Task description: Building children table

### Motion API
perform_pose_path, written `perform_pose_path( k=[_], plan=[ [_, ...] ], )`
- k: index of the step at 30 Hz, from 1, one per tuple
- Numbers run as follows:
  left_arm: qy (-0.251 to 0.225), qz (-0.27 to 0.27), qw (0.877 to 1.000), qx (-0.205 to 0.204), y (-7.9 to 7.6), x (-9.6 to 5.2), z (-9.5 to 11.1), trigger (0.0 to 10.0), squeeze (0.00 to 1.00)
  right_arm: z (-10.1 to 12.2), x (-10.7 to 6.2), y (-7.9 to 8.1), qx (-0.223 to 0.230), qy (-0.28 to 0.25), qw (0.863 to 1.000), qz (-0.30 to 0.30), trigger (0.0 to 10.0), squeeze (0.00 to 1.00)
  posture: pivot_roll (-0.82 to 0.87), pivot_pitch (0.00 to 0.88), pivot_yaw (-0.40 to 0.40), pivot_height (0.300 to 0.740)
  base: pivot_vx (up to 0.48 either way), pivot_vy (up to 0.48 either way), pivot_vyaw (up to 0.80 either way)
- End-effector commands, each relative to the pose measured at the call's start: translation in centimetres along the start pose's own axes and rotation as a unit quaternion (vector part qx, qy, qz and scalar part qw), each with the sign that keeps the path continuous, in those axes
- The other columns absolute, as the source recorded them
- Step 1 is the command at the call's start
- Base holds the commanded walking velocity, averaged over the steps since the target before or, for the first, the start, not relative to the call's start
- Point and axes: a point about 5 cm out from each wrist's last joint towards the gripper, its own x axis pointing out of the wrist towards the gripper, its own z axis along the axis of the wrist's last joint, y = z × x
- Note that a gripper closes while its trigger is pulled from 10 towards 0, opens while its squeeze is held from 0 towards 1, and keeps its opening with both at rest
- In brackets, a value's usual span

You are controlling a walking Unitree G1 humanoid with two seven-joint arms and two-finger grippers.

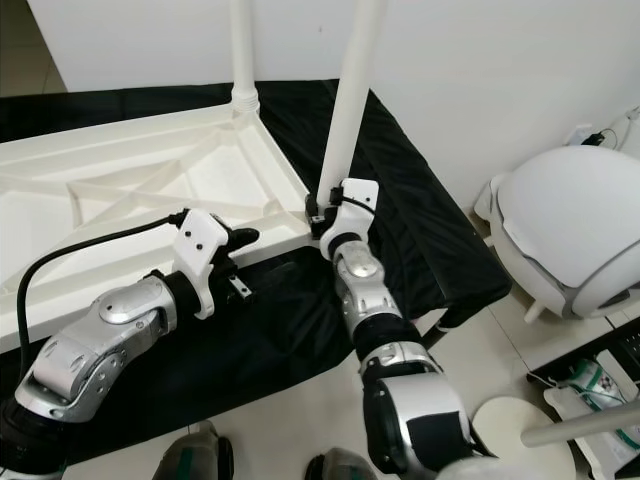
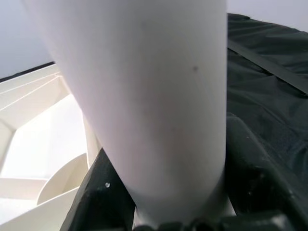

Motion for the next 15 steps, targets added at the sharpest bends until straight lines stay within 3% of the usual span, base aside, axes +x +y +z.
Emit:
perform_pose_path(
  k=[1,5,6,15],
  plan=[
    [0.005,-0.032,0.999,-0.002,-0.4,0.2,-0.1,10.0,0.0,-1.7,-0.6,0.4,-0.002,0.044,0.999,0.001,10.0,0.0,0.01,0.011,-0.066,0.74,0.0,0.0,0.0],
    [0.005,-0.032,0.999,-0.002,-0.4,0.2,-0.1,10.0,0.0,-1.2,-0.6,0.6,0.001,0.036,0.999,0.009,10.0,0.0,0.01,0.012,-0.07,0.74,0.0,0.0,0.0],
    [0.005,-0.032,0.999,-0.003,-0.5,0.2,-0.1,10.0,0.0,-1.0,-0.6,0.3,0.006,0.03,0.999,0.013,10.0,1.0,0.01,0.013,-0.071,0.74,0.0,0.0,0.0],
    [0.005,-0.029,1.0,-0.005,-0.5,0.1,-0.2,10.0,0.0,-0.1,-1.1,-1.6,0.015,0.005,0.999,0.03,10.0,1.0,0.01,0.016,-0.077,0.74,0.0,0.0,0.0]
  ],
)
